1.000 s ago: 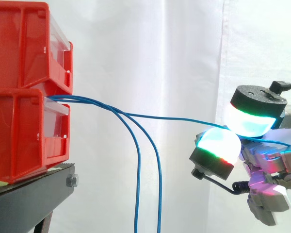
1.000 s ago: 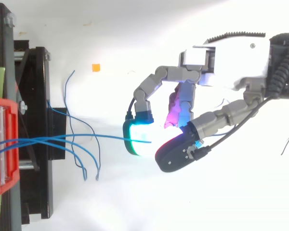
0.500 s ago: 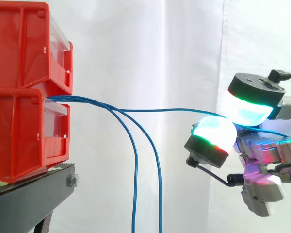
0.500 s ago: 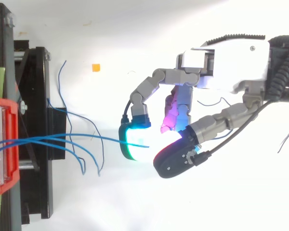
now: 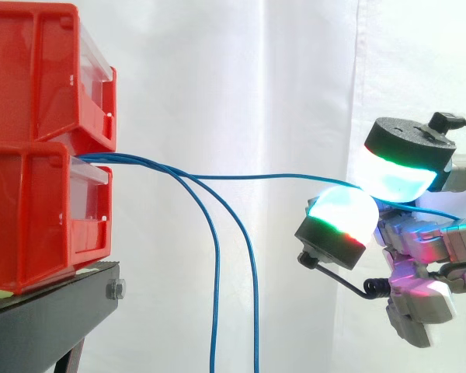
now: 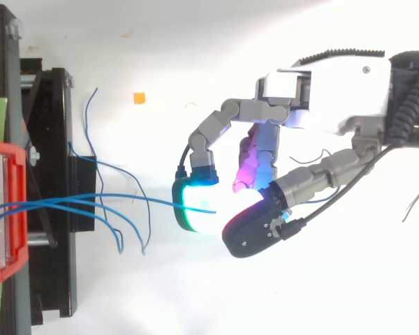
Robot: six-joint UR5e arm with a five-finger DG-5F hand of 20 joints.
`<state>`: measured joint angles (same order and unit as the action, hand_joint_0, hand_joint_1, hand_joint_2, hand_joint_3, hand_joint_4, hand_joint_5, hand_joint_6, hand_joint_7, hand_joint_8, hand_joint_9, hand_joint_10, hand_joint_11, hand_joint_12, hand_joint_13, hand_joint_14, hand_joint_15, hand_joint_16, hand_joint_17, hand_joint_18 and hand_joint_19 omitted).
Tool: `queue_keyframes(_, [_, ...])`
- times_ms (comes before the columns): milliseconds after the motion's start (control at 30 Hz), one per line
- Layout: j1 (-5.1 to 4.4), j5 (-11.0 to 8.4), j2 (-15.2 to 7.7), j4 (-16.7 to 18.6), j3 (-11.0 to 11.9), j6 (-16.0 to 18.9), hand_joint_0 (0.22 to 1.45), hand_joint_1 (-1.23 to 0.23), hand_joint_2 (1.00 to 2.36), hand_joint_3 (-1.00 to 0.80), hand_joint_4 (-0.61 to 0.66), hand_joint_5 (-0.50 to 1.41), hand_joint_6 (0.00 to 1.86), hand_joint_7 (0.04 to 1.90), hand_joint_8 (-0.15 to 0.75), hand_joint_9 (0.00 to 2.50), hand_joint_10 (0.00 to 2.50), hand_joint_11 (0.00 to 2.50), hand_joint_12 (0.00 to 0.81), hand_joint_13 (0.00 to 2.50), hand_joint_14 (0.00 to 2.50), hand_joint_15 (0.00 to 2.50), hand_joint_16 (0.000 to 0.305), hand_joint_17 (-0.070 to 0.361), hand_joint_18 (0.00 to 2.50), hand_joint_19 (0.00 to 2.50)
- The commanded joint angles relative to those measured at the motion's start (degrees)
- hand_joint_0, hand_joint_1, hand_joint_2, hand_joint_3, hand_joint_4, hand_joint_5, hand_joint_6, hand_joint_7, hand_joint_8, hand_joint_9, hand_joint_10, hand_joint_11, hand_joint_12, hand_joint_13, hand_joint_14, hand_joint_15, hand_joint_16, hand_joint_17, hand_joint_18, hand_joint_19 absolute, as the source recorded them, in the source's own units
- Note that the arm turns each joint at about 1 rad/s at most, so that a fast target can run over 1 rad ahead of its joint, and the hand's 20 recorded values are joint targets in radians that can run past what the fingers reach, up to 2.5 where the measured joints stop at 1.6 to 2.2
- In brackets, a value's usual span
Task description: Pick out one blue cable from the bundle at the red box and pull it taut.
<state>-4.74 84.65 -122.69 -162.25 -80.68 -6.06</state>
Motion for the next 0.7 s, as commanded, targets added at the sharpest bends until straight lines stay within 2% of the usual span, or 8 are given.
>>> queue_keyframes(0, [0.00,-0.01,0.0,0.0,0.0,0.1,0.59,-0.78,1.02,-0.04,-0.12,-0.02,0.90,0.98,0.273,1.54,0.03,0.82,0.391,1.19,0.03,0.68,0.058,0.130,0.95,0.71])
queue_keyframes(667, [0.00,-0.01,0.0,0.0,0.0,0.0,0.59,-0.78,1.02,-0.06,-0.12,-0.02,0.90,0.96,0.277,1.51,0.03,0.78,0.390,1.18,0.02,0.67,0.058,0.130,0.94,0.71])
